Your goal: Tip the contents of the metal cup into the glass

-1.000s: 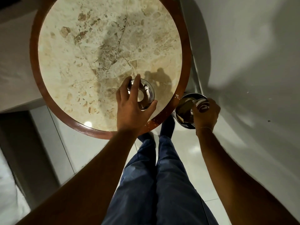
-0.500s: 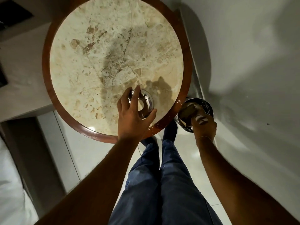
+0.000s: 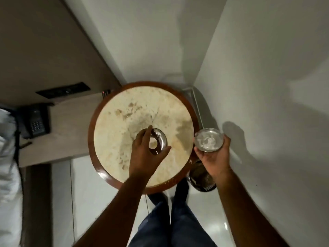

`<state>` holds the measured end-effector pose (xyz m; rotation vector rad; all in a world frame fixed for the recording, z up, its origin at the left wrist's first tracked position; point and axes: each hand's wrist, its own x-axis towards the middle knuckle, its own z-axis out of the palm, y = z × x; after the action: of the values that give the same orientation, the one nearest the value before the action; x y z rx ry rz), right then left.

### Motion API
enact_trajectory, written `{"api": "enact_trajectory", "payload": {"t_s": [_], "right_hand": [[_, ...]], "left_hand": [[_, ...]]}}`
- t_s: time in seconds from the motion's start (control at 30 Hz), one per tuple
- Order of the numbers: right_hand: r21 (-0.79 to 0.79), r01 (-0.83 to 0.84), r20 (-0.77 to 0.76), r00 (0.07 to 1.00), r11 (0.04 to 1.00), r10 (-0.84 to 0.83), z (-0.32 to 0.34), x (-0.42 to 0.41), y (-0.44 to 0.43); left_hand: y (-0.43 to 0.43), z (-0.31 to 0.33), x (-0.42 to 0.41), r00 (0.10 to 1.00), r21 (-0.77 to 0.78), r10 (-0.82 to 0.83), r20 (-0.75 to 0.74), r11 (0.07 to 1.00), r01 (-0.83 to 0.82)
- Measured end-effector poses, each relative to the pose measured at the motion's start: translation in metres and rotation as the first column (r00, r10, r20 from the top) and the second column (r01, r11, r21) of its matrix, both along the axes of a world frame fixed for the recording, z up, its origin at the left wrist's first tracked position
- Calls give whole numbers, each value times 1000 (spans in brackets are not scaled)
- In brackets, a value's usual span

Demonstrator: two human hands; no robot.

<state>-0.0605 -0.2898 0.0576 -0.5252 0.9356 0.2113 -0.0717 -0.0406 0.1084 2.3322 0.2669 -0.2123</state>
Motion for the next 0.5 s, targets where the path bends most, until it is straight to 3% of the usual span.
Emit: {"api": "enact_trajectory", "payload": {"t_s": [0.13, 0.33, 0.5], "right_hand": [[58, -171, 118, 980, 984, 163, 53, 48, 52], [74, -288, 307, 918, 955, 253, 101, 81, 109], [22, -389, 296, 882, 921, 366, 125, 94, 136]], "left_hand": [[1, 59, 38, 993, -32, -71, 95, 997, 74], [11, 121, 77, 973, -30, -195, 123, 979, 200], [22, 142, 91, 962, -3, -230, 147, 973, 233]]}}
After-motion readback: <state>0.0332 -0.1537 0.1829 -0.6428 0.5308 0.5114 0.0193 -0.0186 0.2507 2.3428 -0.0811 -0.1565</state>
